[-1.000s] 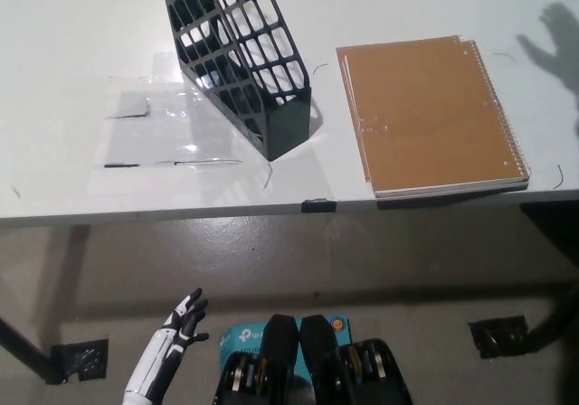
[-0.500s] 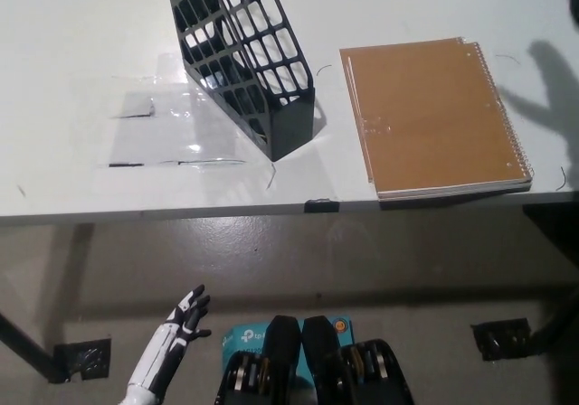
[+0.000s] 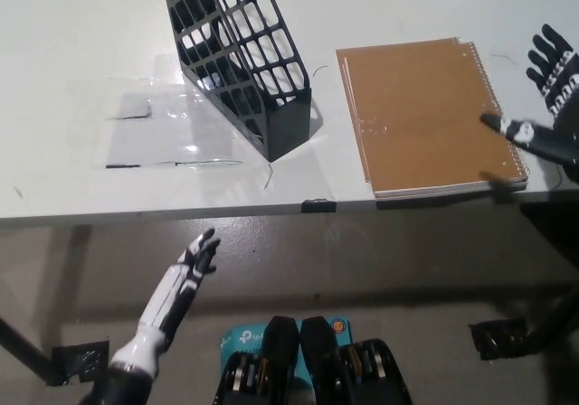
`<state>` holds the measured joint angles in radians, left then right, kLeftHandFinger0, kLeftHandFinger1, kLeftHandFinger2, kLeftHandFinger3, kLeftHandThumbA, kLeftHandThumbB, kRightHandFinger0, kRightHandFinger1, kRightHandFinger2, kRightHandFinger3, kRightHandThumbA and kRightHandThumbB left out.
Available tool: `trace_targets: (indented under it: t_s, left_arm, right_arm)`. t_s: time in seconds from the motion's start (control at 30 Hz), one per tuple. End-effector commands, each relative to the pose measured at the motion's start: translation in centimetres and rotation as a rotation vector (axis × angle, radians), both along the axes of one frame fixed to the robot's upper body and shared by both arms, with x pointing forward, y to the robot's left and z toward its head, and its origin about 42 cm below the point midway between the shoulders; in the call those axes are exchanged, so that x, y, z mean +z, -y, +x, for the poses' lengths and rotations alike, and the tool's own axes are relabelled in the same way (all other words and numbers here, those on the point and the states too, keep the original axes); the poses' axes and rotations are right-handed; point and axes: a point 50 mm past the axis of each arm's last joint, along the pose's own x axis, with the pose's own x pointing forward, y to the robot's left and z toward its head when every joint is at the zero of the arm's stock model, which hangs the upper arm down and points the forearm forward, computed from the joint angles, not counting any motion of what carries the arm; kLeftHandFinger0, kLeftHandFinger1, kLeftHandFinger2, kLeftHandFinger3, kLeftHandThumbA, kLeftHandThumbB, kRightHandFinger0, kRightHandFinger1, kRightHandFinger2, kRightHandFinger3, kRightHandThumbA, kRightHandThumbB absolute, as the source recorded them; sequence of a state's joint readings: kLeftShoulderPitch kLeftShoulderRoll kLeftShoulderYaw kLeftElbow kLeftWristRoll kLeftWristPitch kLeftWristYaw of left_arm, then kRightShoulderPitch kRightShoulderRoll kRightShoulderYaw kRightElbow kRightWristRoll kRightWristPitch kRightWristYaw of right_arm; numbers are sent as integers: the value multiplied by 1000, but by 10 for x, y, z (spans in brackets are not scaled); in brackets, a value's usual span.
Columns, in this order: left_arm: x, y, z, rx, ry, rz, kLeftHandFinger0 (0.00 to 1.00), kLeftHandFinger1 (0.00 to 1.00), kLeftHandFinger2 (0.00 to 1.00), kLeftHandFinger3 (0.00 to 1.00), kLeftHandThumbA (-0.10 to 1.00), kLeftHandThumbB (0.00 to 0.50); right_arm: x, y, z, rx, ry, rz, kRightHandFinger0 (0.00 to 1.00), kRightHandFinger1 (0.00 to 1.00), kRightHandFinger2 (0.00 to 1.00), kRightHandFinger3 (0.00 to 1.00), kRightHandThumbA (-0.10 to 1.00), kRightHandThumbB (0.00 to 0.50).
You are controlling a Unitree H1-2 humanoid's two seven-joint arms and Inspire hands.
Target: Use the right hand to pick up a book from the book holder on the left side and put it on another book on the right side
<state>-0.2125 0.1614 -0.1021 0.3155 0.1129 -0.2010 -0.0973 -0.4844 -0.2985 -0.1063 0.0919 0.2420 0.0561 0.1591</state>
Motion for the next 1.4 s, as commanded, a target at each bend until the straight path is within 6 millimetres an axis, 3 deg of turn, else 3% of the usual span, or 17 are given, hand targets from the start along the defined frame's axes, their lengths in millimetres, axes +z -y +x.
trace_targets:
  t_s: [0.0,0.13,0.37,0.47,0.57,0.63,0.73,0.8,0.97,1.13,1.2,1.37]
  left_arm:
    - [70,-5,59,-43,201,35,949,1000,1000,1000,1000,168]
    - [76,-4,64,-47,212,35,962,1000,1000,1000,1000,167]
    - [77,-5,64,-46,215,35,964,1000,1000,1000,1000,159]
    - [74,-5,62,-46,199,28,959,1000,1000,1000,1000,160]
    - [66,-5,56,-48,183,34,955,1000,1000,1000,1000,159]
    - [54,-6,45,-45,153,36,959,1000,1000,1000,1000,176]
    - [35,-9,25,-41,120,47,957,1000,1000,1000,1000,185]
    - [24,-11,10,-41,87,44,958,1000,1000,1000,1000,191]
    - [-6,-10,-26,-48,17,36,929,1000,1000,1000,1000,189]
    - [-23,-8,-57,-60,-42,25,935,1000,1000,1000,994,194]
    - [-24,-5,-63,-60,-47,21,916,1000,1000,1000,982,183]
    - [-23,-6,-65,-63,-40,20,909,1000,1000,1000,982,168]
  right_arm:
    - [143,-45,-111,226,691,-311,1000,1000,1000,1000,917,169]
    - [124,-54,-113,213,660,-306,1000,1000,1000,1000,936,178]
    - [75,-57,-95,146,508,-200,1000,1000,1000,1000,992,200]
    - [33,-69,-84,121,391,-139,1000,1000,1000,1000,955,146]
    - [0,-80,-80,122,296,-57,1000,1000,1000,1000,863,123]
    - [-34,-86,-79,126,224,-63,1000,1000,1000,1000,886,100]
    - [-79,-92,-83,100,110,-116,1000,1000,1000,1000,909,140]
    - [-98,-91,-92,94,55,-138,1000,1000,1000,1000,860,138]
    - [-137,-84,-123,79,-63,-162,1000,1000,1000,1000,856,157]
    - [-157,-81,-148,80,-111,-171,1000,1000,1000,1000,834,161]
    - [-161,-79,-151,77,-135,-167,1000,1000,1000,1000,853,198]
    - [-162,-81,-149,79,-136,-168,1000,1000,1000,1000,863,204]
